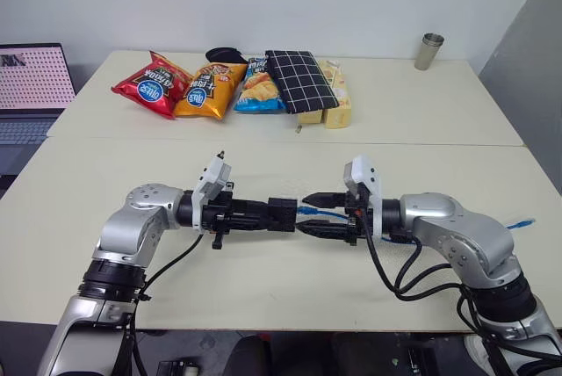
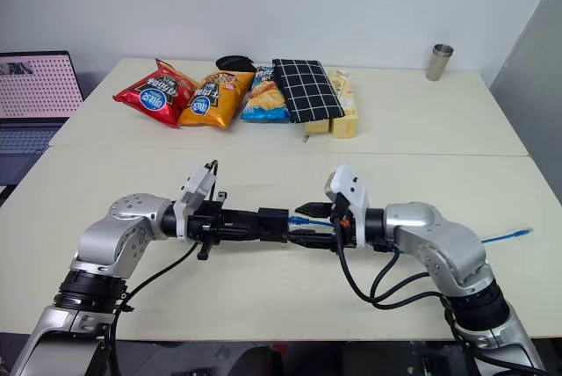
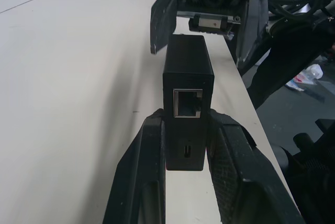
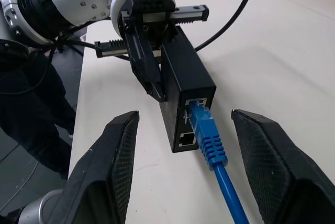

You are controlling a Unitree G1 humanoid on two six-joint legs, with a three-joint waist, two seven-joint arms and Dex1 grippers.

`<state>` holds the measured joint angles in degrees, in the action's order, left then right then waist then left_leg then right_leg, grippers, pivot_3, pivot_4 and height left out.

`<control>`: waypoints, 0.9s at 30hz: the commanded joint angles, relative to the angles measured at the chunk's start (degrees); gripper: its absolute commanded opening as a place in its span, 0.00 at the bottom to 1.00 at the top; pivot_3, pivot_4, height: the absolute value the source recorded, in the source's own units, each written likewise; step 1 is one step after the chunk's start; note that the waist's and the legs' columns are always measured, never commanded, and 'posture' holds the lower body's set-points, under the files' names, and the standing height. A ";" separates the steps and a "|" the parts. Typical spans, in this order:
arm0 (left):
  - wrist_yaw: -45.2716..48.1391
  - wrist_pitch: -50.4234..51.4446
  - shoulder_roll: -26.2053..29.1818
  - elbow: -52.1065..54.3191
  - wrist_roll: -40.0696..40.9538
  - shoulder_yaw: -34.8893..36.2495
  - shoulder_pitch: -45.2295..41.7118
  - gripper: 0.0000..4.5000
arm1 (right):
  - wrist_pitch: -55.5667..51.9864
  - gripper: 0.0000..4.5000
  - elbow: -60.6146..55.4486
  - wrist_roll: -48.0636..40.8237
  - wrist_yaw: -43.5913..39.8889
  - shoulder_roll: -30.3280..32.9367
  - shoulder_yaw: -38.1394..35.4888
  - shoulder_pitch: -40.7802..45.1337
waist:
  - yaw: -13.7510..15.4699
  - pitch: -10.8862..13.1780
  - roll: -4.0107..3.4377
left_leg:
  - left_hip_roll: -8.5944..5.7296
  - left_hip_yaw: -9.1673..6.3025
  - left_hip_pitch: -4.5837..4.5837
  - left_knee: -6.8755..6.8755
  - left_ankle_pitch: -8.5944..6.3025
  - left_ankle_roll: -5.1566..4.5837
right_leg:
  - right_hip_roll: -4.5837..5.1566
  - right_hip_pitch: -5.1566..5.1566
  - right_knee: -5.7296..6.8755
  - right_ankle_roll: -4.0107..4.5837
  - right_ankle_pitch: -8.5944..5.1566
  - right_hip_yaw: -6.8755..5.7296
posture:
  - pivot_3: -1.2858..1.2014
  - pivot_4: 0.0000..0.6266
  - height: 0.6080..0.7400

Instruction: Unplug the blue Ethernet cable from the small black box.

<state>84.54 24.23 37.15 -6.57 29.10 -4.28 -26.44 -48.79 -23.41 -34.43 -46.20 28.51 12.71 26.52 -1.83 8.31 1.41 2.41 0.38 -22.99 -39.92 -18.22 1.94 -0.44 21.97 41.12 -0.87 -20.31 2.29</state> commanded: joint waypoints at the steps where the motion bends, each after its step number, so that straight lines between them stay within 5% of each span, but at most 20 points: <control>1: 0.31 -1.24 0.35 1.96 0.12 0.33 0.46 0.17 | 0.71 0.66 -0.25 0.04 -0.31 -0.30 -0.21 1.54 | 0.00 0.00 0.00 | 0.00 0.00 0.00 0.00 0.00 0.00 | 0.00 0.00 -0.01 0.00 0.00 0.00 | 0.52 0.24 1.00; 7: 0.20 -1.53 0.44 2.16 0.05 0.29 0.65 0.17 | -0.07 0.66 0.47 -1.01 -0.73 -0.67 -0.44 1.99 | 0.00 0.00 0.00 | 0.00 -0.01 0.00 0.00 0.00 0.00 | 0.00 0.00 -0.01 0.00 0.00 -0.01 | 0.52 0.24 1.00; 19: -0.28 -0.79 0.27 4.04 0.72 0.22 1.08 0.17 | 1.23 0.09 1.77 1.34 -2.85 1.05 1.37 2.52 | 0.00 0.00 0.00 | 0.00 -0.01 -0.01 0.00 0.00 -0.01 | 0.00 0.00 -0.01 0.00 0.00 -0.01 | 0.52 0.24 1.00; 22: 0.50 -1.16 0.76 4.83 0.46 -0.28 1.59 0.17 | 1.01 0.00 2.43 1.03 -4.12 1.26 1.11 3.20 | 0.00 0.00 0.00 | 0.00 -0.02 -0.01 0.00 0.00 -0.01 | 0.00 0.01 -0.02 0.00 0.00 -0.01 | 0.52 0.24 1.00; 27: 1.38 -2.45 1.40 5.46 -0.51 -1.12 2.15 0.17 | -0.20 0.01 2.99 0.07 -6.93 2.04 0.80 4.15 | 0.00 0.00 0.00 | 0.00 -0.02 -0.01 0.00 0.00 -0.01 | 0.00 0.01 -0.01 0.00 0.00 -0.01 | 0.52 0.24 1.00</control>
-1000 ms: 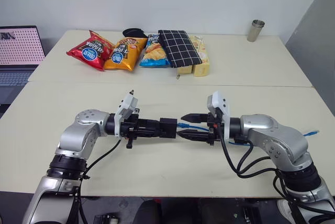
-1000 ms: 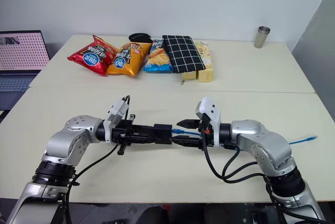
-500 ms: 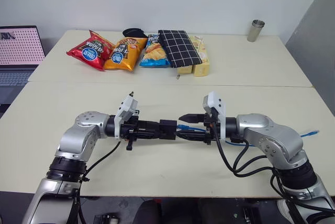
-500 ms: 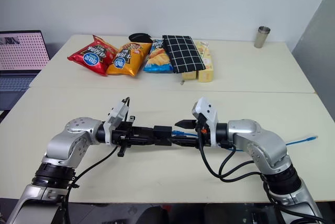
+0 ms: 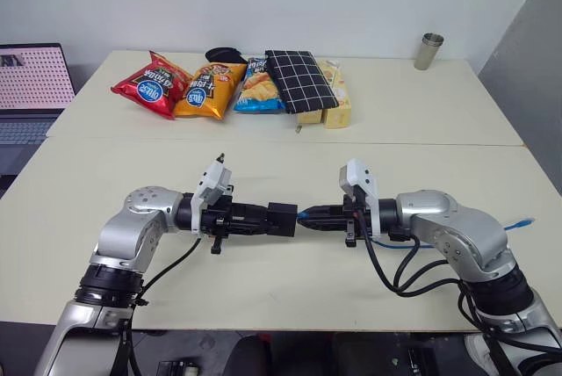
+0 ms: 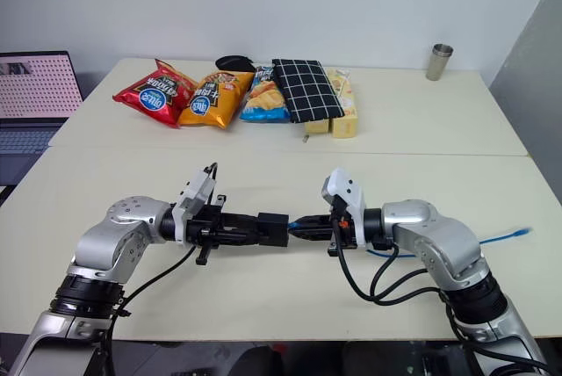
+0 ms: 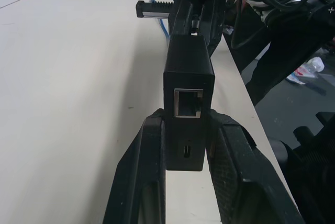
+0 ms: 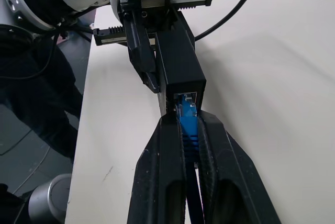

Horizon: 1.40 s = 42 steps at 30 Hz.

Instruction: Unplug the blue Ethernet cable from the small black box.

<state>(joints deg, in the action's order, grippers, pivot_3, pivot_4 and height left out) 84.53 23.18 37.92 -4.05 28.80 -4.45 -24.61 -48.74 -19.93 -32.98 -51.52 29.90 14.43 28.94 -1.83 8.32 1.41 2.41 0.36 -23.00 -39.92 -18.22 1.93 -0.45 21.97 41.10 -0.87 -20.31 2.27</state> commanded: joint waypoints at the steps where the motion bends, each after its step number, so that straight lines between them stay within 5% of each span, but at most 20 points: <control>1: 1.43 -1.56 0.68 3.00 -0.32 -1.07 0.36 0.17 | -0.45 0.01 -0.41 -1.55 -2.08 0.79 -0.92 1.87 | 0.00 0.00 0.00 | 0.00 0.00 0.00 0.00 0.00 0.00 | 0.00 0.00 -0.01 0.00 0.00 0.01 | 0.52 0.24 1.00; 23: -2.38 -2.37 2.16 3.28 -0.60 2.18 3.18 0.17 | 4.23 0.01 5.84 4.36 -3.64 7.15 -3.05 -2.37 | 0.06 0.01 -0.01 | -0.01 -0.01 -0.01 0.01 -0.01 -0.02 | 0.00 0.00 -0.01 0.00 0.00 0.00 | 0.52 0.24 1.00; 29: -8.24 -0.73 0.87 3.36 -0.09 4.50 3.91 0.17 | 20.80 0.01 25.90 23.00 15.92 5.16 -5.03 1.41 | 0.15 0.01 -0.01 | -0.04 0.04 -0.01 -0.02 0.00 -0.01 | 0.01 0.00 0.00 0.00 0.00 0.07 | 0.52 0.24 1.00; 36: -15.99 -0.52 -1.59 1.96 -1.94 5.22 3.13 0.17 | 24.41 0.41 31.42 25.68 17.86 3.46 -6.75 1.86 | -0.06 0.01 -0.01 | -0.01 0.09 -0.01 0.04 0.00 0.00 | 0.03 0.04 0.00 0.00 0.00 0.07 | 0.52 0.24 1.00; 42: -33.70 -6.78 -7.42 -6.62 -8.60 9.04 -1.11 0.17 | 22.72 0.71 15.54 16.74 4.24 7.59 -9.04 -2.23 | 0.24 0.03 -0.05 | -0.02 0.10 -0.02 0.01 0.00 0.00 | 0.03 0.04 0.01 0.00 0.00 0.08 | 0.52 0.24 1.00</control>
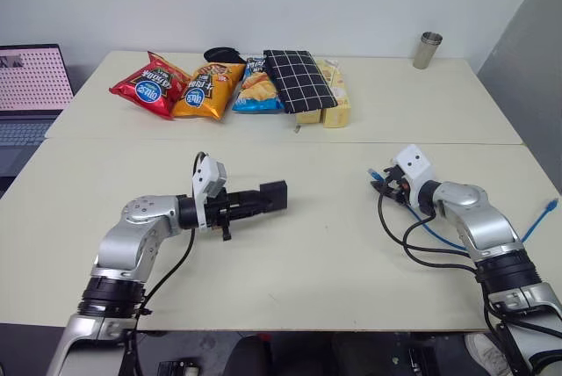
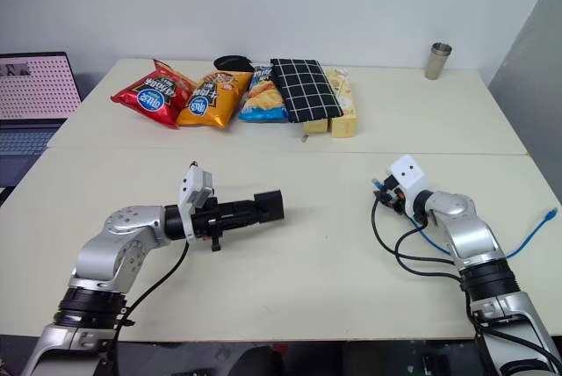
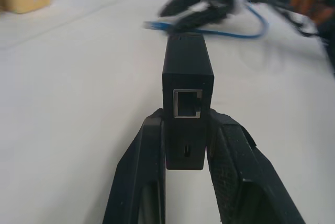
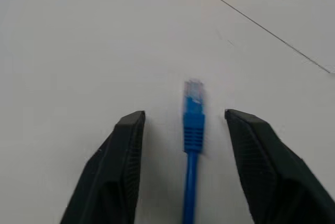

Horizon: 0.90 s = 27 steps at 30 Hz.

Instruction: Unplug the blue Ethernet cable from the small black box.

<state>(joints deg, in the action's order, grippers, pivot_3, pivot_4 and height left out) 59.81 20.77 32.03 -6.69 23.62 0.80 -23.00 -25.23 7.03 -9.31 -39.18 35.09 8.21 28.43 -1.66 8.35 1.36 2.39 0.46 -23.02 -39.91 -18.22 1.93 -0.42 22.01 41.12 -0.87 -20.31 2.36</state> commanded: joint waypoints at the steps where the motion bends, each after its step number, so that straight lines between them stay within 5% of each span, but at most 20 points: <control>1: -9.95 -7.15 -2.02 -5.40 -4.40 4.18 -3.05 0.17 | -2.44 0.71 -14.51 -9.39 -9.43 2.50 -3.73 -2.21 | 0.08 0.00 0.00 | 0.00 -0.01 -0.01 -0.01 0.00 0.00 | 0.00 0.00 -0.02 0.00 0.00 -0.01 | 0.52 0.24 1.00; 10: -27.66 -25.88 -7.94 -23.35 -10.20 10.44 -6.29 0.17 | -10.78 0.71 -29.66 -14.09 -8.65 0.42 -0.67 -1.82 | 0.05 -0.01 0.02 | 0.01 -0.05 -0.01 -0.01 0.00 0.00 | 0.00 -0.01 -0.02 0.00 0.00 -0.05 | 0.52 0.24 1.00; 16: -29.60 -28.72 -10.03 -30.61 -11.16 10.08 -6.33 0.17 | -12.46 0.71 -30.14 -14.27 -9.34 -0.10 0.00 -1.41 | 0.15 -0.03 0.06 | -0.05 -0.05 -0.03 -0.03 0.00 0.01 | 0.06 -0.01 -0.03 0.00 0.00 -0.06 | 0.52 0.24 1.00; 18: -30.11 -29.84 -9.96 -32.32 -11.62 10.08 -6.37 0.33 | -12.75 0.73 -30.14 -14.38 -9.47 0.04 0.05 -1.31 | 0.12 -0.03 0.06 | -0.08 -0.05 -0.01 -0.04 0.01 0.01 | 0.09 -0.02 -0.01 0.00 0.00 -0.06 | 0.52 0.24 1.00; 27: -29.53 -27.72 -7.76 -26.78 -10.82 11.20 -0.74 0.74 | -13.74 0.73 -31.04 -14.44 -9.27 0.90 -0.06 -2.02 | -0.14 -0.03 0.05 | -0.06 -0.05 0.01 -0.02 0.01 0.01 | 0.08 -0.02 0.01 0.00 0.00 -0.06 | 0.52 0.24 1.00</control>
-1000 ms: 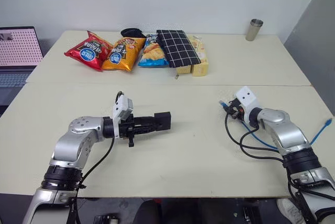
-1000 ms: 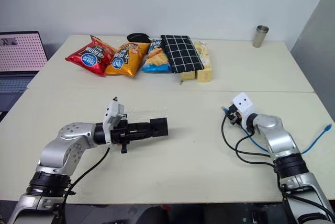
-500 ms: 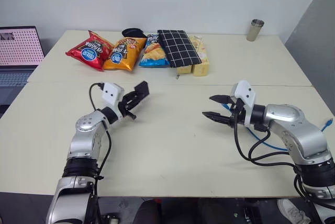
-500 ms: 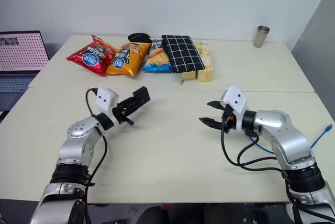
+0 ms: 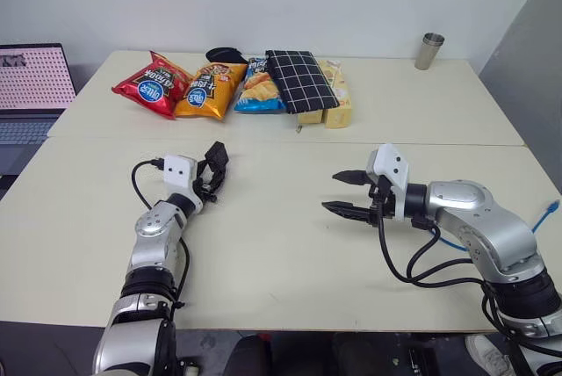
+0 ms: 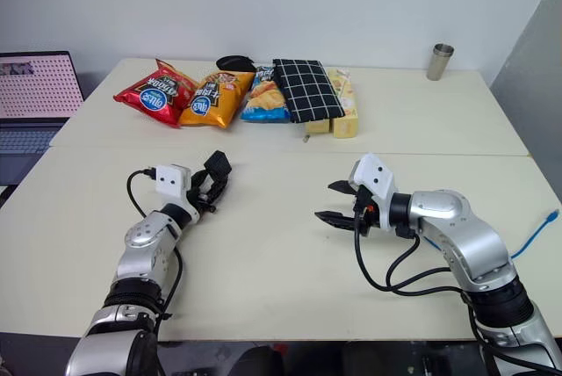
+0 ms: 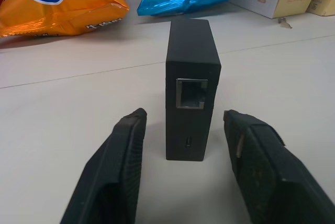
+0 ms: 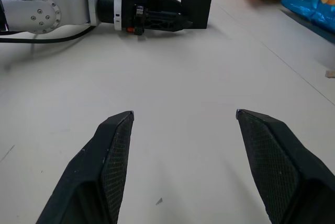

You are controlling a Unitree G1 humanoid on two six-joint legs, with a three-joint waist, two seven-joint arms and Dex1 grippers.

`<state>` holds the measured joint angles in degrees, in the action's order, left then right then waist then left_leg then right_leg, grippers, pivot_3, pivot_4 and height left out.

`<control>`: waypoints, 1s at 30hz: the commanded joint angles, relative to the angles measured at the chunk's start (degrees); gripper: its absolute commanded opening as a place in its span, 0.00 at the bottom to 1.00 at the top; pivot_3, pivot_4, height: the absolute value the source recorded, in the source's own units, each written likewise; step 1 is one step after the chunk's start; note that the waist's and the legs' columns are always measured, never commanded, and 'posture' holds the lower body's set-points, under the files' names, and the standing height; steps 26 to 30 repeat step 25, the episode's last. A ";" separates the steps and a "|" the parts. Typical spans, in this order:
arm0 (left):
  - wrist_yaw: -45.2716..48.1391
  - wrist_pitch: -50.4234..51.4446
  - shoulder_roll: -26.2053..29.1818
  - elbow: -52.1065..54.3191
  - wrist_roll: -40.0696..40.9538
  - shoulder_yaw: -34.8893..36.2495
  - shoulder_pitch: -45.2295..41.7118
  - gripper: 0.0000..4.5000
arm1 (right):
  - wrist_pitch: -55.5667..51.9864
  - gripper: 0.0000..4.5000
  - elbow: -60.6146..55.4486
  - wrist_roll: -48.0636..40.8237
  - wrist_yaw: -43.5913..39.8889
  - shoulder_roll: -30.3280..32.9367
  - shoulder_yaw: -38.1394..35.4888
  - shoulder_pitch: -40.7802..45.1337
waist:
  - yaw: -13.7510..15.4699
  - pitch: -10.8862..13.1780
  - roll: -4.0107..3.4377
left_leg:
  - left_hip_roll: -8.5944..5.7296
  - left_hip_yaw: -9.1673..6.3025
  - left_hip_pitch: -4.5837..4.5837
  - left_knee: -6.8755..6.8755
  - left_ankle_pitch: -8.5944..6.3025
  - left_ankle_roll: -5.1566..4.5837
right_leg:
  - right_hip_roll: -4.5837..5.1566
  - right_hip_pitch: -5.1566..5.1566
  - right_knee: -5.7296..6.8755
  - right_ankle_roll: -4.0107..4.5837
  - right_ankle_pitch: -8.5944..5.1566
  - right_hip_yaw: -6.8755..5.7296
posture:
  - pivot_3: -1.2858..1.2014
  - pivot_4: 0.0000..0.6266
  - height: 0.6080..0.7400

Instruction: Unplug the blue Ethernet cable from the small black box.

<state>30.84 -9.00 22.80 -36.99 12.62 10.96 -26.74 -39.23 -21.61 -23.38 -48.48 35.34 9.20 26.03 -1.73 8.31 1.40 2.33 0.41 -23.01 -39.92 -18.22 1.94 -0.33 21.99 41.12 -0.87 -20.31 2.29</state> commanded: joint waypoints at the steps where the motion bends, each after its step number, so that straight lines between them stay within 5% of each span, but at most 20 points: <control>1: -1.02 2.84 1.93 5.39 -0.27 0.93 4.24 0.79 | 0.30 0.73 -2.52 -0.30 0.19 0.77 -1.19 0.04 | -0.12 0.00 0.00 | 0.01 -0.02 0.01 0.01 0.00 0.00 | 0.00 0.00 0.00 0.00 0.00 -0.01 | 0.52 0.24 1.00; 12: 10.03 22.95 15.64 40.63 3.26 -1.61 22.58 0.83 | 0.86 0.73 -2.67 -1.81 1.21 5.58 -11.18 -7.69 | 0.13 0.04 -0.08 | -0.02 -0.14 0.03 0.06 -0.01 -0.01 | 0.00 -0.08 -0.05 0.00 0.00 0.01 | 0.52 0.24 1.00; 19: 19.48 30.67 26.43 41.79 9.74 3.51 18.01 0.83 | 3.63 0.73 3.91 -1.09 -1.22 12.85 -20.98 -13.30 | 0.28 0.06 -0.06 | -0.14 -0.25 0.09 0.03 -0.11 -0.20 | 0.03 -0.28 -0.19 0.00 0.00 -0.02 | 0.52 0.24 1.00; 30: 22.63 35.74 28.24 40.98 13.74 4.74 13.64 0.83 | 3.18 0.73 4.75 -3.50 -0.99 12.06 -23.68 -14.16 | -0.08 0.13 -0.21 | -0.10 -0.22 0.11 0.06 -0.11 -0.19 | -0.02 -0.25 -0.15 0.00 0.00 0.01 | 0.52 0.24 1.00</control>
